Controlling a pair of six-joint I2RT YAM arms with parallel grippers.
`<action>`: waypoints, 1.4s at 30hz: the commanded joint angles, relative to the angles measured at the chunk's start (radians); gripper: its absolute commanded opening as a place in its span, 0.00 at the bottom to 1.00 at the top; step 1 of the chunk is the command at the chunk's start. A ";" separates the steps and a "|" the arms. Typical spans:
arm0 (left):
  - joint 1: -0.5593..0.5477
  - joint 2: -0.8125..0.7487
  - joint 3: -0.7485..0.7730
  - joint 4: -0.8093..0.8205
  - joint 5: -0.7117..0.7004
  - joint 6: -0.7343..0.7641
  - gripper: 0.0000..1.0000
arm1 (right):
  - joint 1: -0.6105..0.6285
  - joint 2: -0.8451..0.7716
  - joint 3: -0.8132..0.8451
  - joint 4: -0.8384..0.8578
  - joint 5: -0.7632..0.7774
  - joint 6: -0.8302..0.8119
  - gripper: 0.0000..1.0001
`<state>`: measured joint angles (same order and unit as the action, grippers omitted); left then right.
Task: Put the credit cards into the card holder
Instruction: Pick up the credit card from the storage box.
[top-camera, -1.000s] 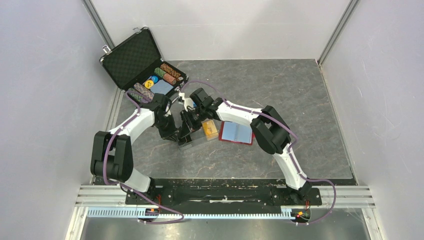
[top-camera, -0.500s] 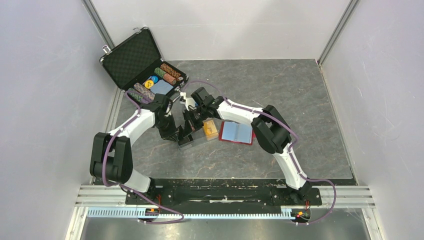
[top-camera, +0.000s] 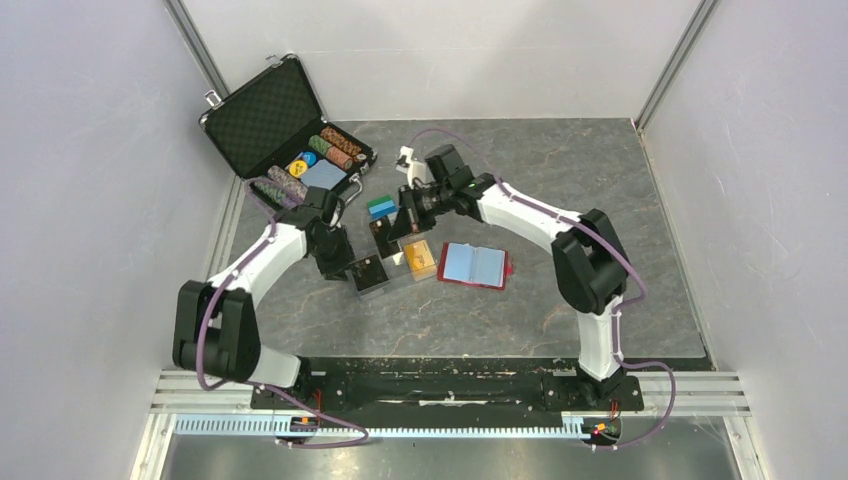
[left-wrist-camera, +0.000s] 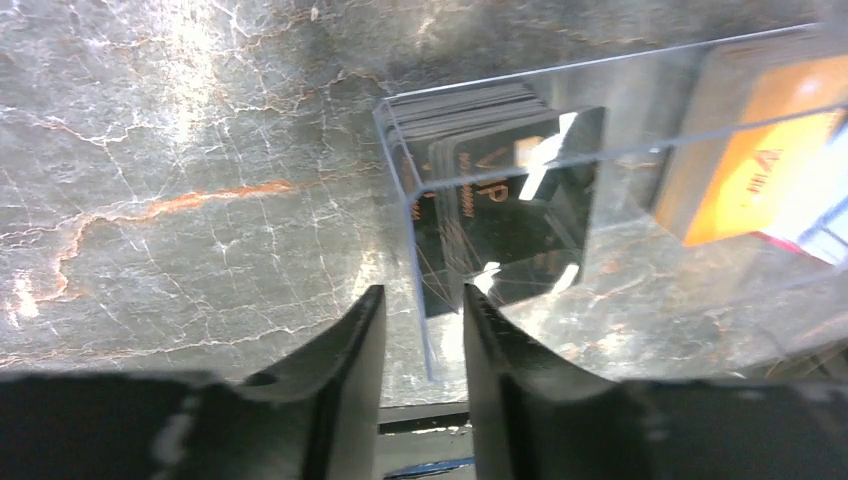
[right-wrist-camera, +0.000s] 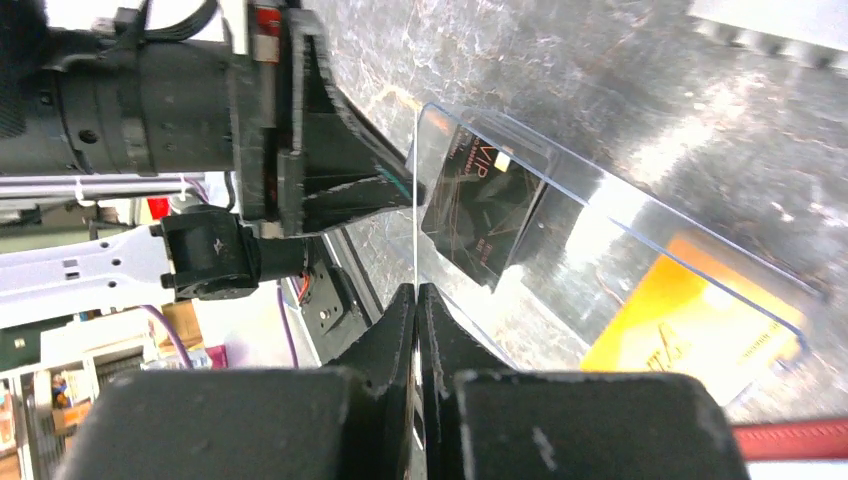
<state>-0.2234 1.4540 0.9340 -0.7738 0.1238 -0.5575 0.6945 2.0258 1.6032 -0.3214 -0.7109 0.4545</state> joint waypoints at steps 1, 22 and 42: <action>-0.005 -0.135 0.076 0.052 0.041 0.054 0.44 | -0.064 -0.121 -0.079 0.055 -0.050 0.025 0.00; -0.164 -0.012 -0.006 1.019 0.671 -0.305 0.37 | -0.243 -0.416 -0.416 0.384 -0.257 0.366 0.00; -0.174 -0.017 -0.089 1.311 0.740 -0.491 0.02 | -0.337 -0.514 -0.577 0.640 -0.270 0.478 0.57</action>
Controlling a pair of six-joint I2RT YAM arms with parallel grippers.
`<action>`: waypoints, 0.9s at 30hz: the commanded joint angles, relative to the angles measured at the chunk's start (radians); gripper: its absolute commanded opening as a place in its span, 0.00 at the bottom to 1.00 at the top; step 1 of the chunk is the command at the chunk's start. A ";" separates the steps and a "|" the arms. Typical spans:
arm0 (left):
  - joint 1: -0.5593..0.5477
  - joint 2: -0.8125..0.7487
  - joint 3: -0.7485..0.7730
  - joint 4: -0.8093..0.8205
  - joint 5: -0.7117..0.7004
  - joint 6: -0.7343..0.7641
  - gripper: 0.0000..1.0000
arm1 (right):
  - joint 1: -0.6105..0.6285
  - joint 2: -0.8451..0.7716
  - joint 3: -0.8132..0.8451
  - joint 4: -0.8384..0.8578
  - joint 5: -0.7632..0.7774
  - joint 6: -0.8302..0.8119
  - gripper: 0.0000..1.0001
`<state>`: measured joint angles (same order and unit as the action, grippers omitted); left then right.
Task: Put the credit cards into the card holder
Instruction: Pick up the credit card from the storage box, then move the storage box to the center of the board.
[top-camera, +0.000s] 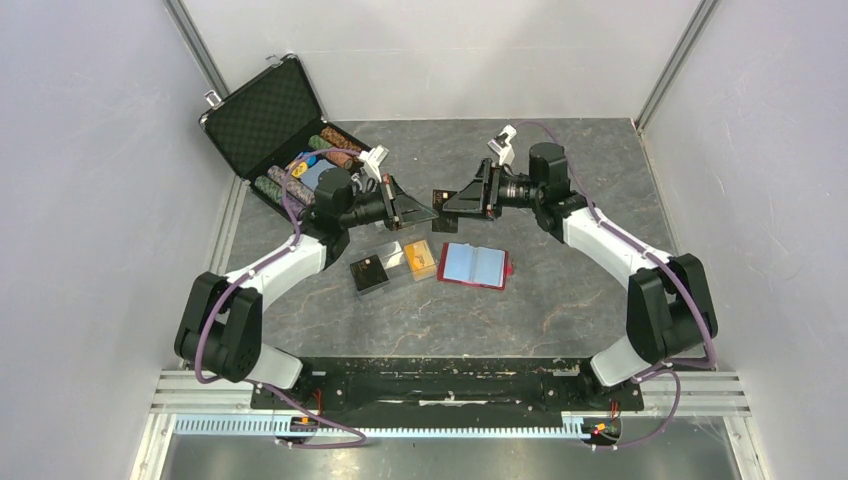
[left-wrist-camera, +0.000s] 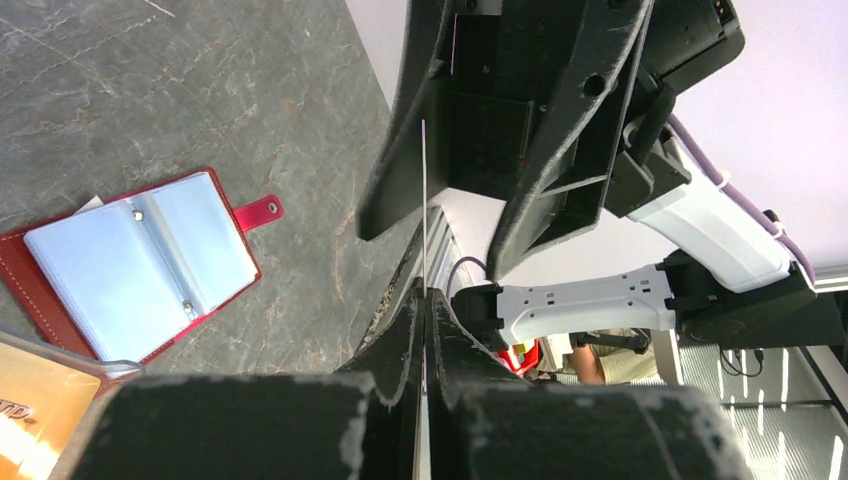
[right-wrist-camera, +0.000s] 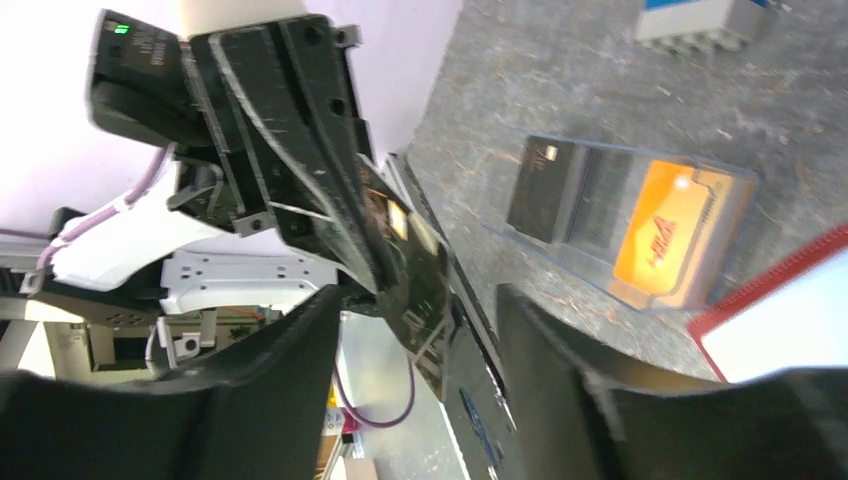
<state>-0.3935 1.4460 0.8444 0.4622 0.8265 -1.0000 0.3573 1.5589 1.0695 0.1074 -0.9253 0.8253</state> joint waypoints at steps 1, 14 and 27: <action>-0.004 -0.007 0.001 0.076 0.036 -0.051 0.02 | 0.000 -0.051 -0.072 0.311 -0.068 0.168 0.43; -0.023 0.036 0.088 -0.167 -0.048 0.067 0.34 | -0.029 -0.058 -0.115 0.216 -0.032 0.083 0.00; -0.234 0.368 0.549 -1.004 -0.459 0.454 0.30 | -0.159 -0.093 -0.175 -0.300 0.199 -0.333 0.00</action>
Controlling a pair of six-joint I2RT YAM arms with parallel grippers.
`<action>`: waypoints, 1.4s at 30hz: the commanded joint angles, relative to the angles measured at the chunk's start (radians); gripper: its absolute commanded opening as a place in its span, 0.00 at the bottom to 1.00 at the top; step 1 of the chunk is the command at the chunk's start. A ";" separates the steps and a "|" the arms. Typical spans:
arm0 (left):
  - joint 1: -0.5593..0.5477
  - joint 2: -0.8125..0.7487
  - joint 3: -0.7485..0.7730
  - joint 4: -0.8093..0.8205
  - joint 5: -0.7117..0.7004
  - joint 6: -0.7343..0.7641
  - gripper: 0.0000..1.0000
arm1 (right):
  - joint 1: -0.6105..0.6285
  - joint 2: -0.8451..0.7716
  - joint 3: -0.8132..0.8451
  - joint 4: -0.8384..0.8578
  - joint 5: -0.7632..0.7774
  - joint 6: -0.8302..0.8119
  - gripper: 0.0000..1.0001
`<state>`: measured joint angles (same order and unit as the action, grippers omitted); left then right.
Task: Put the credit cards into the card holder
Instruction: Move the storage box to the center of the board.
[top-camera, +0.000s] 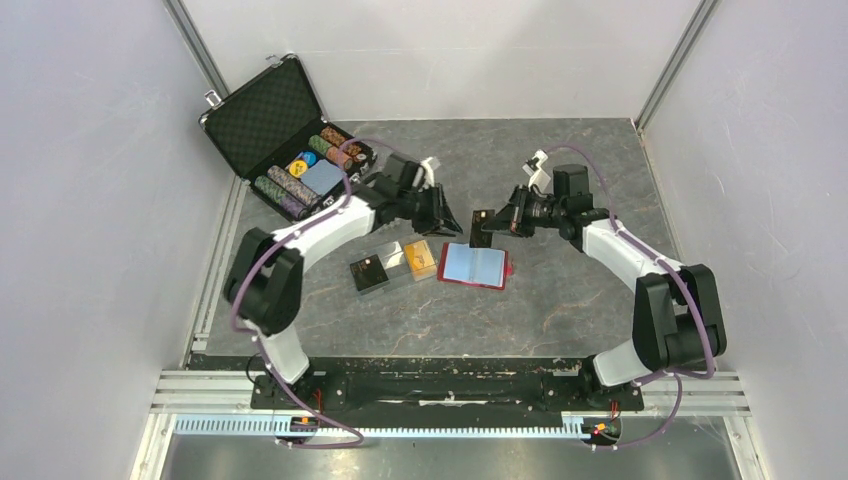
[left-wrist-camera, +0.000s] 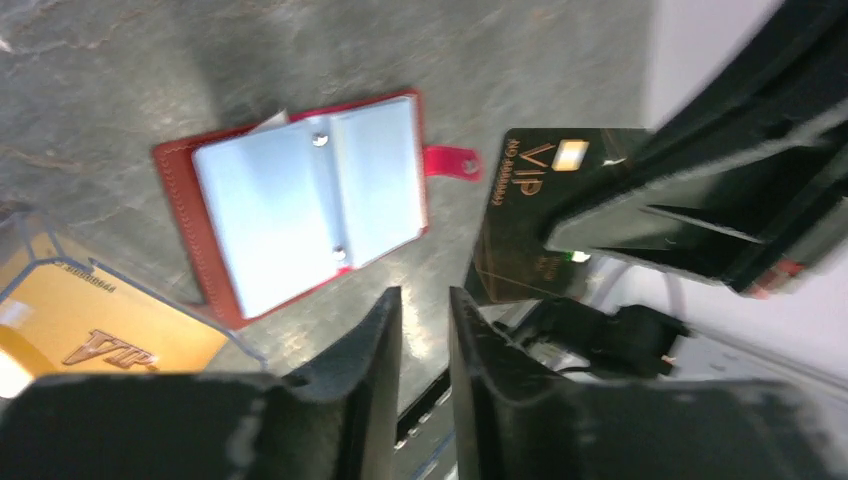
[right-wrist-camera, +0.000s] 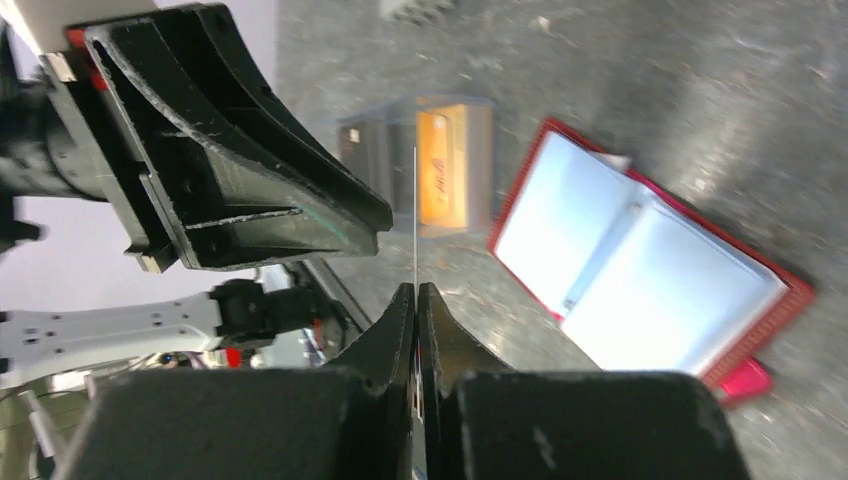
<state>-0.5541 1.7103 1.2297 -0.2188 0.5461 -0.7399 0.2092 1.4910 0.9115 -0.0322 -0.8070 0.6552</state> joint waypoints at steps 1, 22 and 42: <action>-0.093 0.142 0.209 -0.379 -0.215 0.214 0.26 | -0.009 -0.020 -0.024 -0.167 0.084 -0.173 0.00; -0.062 0.301 0.277 -0.624 -0.517 0.263 0.02 | -0.010 0.090 -0.058 -0.152 0.116 -0.225 0.00; -0.090 0.372 0.384 -0.570 -0.339 0.235 0.02 | 0.024 0.208 -0.090 0.019 0.095 -0.111 0.00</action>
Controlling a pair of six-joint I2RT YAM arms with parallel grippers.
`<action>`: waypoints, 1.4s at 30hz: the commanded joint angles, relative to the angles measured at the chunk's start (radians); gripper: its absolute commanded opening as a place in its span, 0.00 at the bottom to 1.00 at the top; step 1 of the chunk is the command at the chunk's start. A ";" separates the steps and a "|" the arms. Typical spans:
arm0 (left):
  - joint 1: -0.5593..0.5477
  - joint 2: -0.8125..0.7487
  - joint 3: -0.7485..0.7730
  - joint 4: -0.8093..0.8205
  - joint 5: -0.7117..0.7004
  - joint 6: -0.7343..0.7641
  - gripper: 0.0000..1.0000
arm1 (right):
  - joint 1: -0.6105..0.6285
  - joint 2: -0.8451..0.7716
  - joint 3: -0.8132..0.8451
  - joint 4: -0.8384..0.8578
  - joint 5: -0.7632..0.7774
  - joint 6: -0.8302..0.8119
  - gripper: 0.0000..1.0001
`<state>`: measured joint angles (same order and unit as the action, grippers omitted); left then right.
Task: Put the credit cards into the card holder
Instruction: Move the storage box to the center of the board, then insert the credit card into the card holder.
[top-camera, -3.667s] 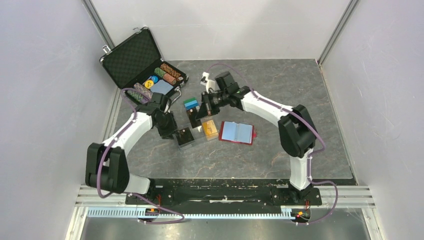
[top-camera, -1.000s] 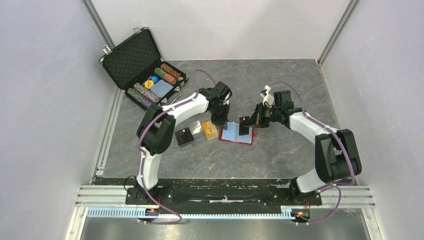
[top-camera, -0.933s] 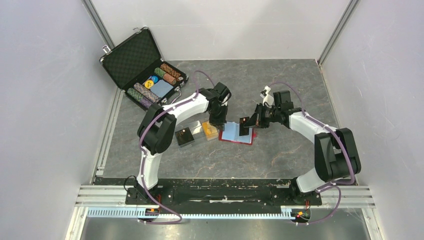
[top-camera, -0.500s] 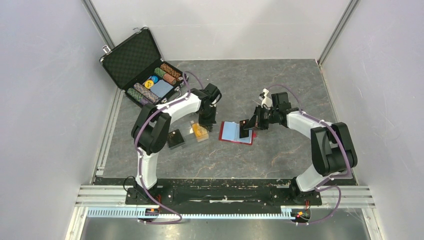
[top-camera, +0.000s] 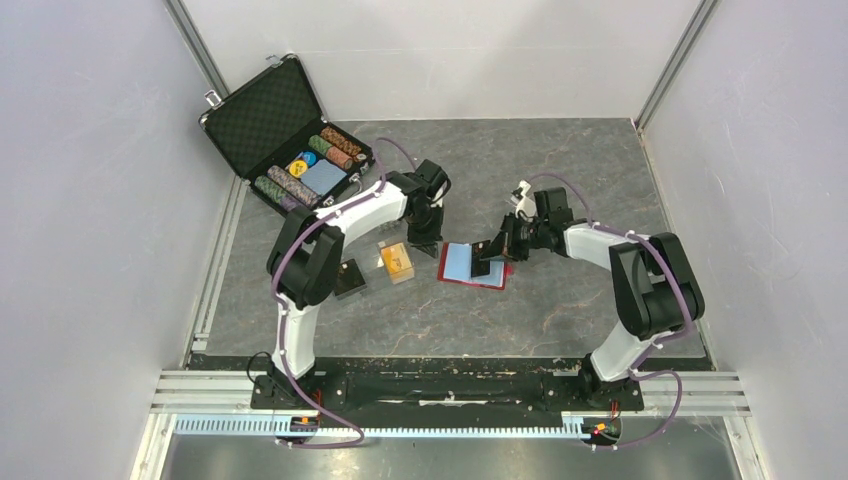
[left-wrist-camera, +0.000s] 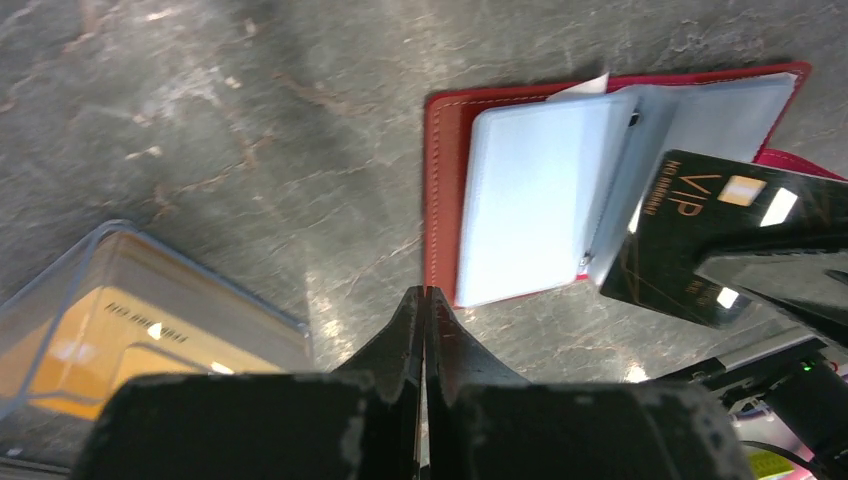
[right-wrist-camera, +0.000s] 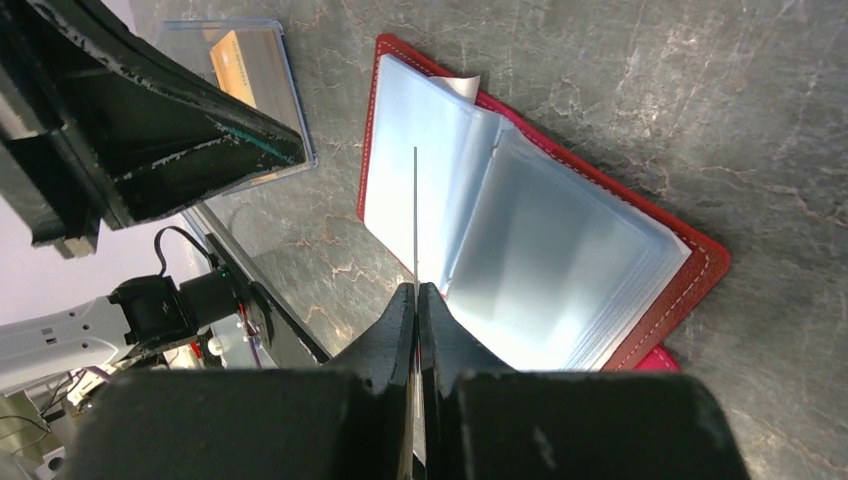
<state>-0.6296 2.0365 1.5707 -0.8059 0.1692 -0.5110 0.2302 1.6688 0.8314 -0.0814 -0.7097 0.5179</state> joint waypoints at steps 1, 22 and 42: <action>-0.021 0.055 0.047 0.016 0.038 0.008 0.02 | 0.003 0.039 -0.010 0.072 -0.001 0.027 0.00; -0.056 0.134 0.056 -0.033 0.013 0.020 0.02 | 0.032 0.166 0.020 0.174 -0.031 0.080 0.00; -0.062 0.139 0.045 -0.038 0.011 0.022 0.02 | -0.013 0.043 -0.123 0.256 0.026 0.166 0.00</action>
<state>-0.6655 2.1464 1.6115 -0.8242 0.1787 -0.5110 0.2253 1.7557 0.7296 0.1463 -0.7143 0.6640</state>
